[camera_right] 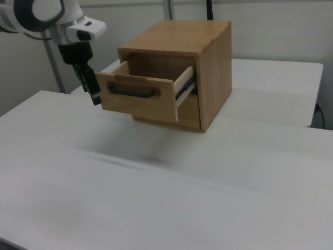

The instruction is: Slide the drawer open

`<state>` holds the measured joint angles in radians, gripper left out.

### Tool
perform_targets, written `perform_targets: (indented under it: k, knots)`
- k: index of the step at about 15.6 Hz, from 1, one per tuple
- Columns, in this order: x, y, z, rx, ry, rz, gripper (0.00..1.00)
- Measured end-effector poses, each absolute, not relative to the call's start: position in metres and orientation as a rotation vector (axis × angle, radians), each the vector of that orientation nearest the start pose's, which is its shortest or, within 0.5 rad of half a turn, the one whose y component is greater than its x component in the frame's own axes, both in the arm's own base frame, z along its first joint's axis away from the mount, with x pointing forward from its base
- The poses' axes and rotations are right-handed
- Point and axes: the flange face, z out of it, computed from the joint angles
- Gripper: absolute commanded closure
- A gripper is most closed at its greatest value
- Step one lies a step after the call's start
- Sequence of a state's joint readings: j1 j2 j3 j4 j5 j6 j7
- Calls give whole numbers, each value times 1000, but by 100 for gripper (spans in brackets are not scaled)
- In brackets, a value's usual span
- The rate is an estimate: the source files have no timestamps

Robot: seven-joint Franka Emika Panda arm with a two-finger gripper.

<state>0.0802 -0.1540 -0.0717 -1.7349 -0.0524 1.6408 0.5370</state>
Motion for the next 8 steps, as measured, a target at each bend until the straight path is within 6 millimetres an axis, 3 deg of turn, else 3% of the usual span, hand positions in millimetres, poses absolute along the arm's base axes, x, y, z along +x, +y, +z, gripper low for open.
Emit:
perform_targets:
  k: [5,8]
  knots:
    - [502,27,626,-3314,300,43,0]
    - [506,25,617,-3326,79,94,0]
